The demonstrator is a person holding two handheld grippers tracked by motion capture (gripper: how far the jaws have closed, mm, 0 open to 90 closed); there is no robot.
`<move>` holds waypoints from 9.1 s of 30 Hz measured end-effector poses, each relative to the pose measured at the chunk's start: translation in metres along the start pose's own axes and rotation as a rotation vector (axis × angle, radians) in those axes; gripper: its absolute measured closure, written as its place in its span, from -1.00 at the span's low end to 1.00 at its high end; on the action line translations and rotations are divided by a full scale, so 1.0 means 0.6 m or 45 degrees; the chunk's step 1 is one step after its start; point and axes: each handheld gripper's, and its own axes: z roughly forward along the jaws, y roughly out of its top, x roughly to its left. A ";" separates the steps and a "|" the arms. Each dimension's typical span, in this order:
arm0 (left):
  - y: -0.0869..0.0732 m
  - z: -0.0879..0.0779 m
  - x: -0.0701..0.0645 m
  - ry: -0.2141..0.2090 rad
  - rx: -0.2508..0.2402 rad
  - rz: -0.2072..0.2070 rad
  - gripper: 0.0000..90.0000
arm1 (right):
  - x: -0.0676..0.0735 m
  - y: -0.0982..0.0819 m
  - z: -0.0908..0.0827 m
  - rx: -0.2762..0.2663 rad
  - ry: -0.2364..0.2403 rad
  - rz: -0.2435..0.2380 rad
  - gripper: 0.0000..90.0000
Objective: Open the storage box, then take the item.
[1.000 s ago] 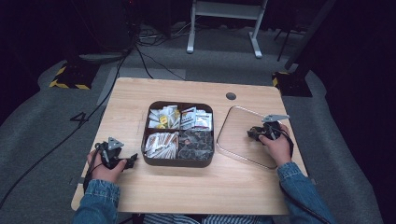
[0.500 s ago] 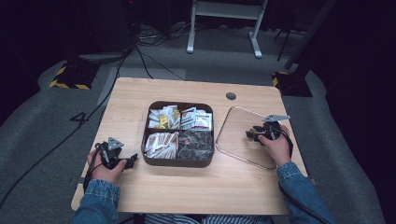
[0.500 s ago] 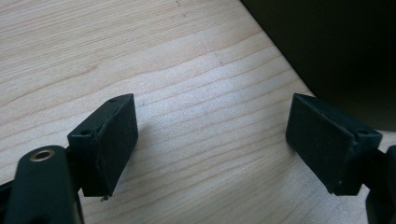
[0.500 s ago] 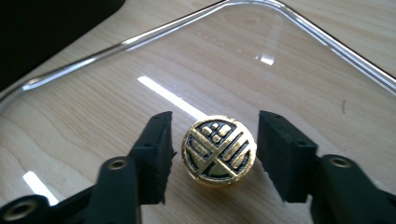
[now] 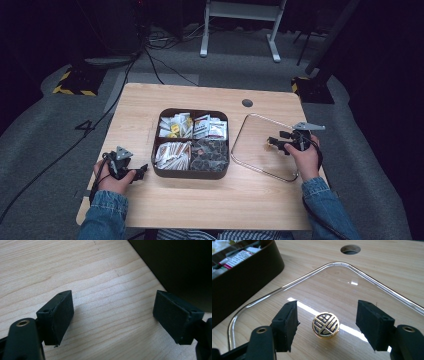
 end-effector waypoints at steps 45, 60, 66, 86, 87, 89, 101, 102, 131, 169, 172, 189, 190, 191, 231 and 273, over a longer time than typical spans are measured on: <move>0.084 -0.061 -0.028 -0.067 -0.278 -0.159 -0.39 | -0.011 -0.010 -0.044 -0.038 -0.048 0.038 -0.17; 0.111 -0.062 -0.079 -0.141 -0.328 -0.025 -0.15 | -0.007 -0.007 -0.035 -0.026 -0.021 0.026 -0.19; 0.110 -0.055 -0.089 -0.122 -0.314 0.022 -0.08 | -0.003 -0.002 -0.029 -0.025 -0.006 0.017 -0.19; 0.101 -0.007 -0.117 -0.052 -0.079 0.154 0.44 | -0.003 -0.006 -0.020 -0.007 0.018 0.012 -0.19; 0.101 -0.007 -0.117 -0.052 -0.079 0.154 0.46 | -0.003 -0.006 -0.020 -0.007 0.018 0.012 -0.19; 0.100 -0.004 -0.118 -0.031 -0.063 0.176 0.50 | -0.005 -0.007 -0.022 -0.014 0.021 0.021 -0.19; 0.095 0.003 -0.107 -0.034 -0.025 0.174 0.91 | -0.004 -0.007 -0.020 -0.012 0.027 0.023 -0.19; 0.095 0.003 -0.106 -0.035 -0.026 0.174 0.93 | -0.004 -0.007 -0.021 -0.013 0.028 0.021 -0.19; 0.097 -0.045 -0.093 -0.297 -0.252 0.008 0.97 | -0.008 -0.004 -0.021 -0.018 0.020 0.020 -0.19; 0.122 -0.114 -0.161 -0.508 -0.380 0.131 0.97 | -0.009 -0.003 -0.021 -0.016 0.018 0.011 -0.19; 0.123 -0.116 -0.165 -0.507 -0.374 0.146 0.97 | -0.009 -0.003 -0.021 -0.014 0.015 0.010 -0.18; 0.098 -0.110 -0.202 -0.562 -0.328 0.231 0.97 | -0.010 -0.004 -0.022 -0.017 0.022 0.019 -0.18; 0.097 -0.104 -0.210 -0.581 -0.315 0.243 0.97 | -0.009 -0.004 -0.021 -0.014 0.026 0.019 -0.18; 0.097 -0.101 -0.214 -0.589 -0.308 0.251 0.97 | -0.009 -0.005 -0.020 -0.013 0.026 0.017 -0.18; 0.060 -0.027 -0.315 -0.818 -0.051 0.471 0.97 | 0.000 -0.006 -0.011 0.009 0.041 -0.001 -0.19; 0.083 -0.057 -0.297 -0.728 -0.169 0.370 0.09 | -0.002 -0.015 -0.012 0.030 0.035 0.006 -0.20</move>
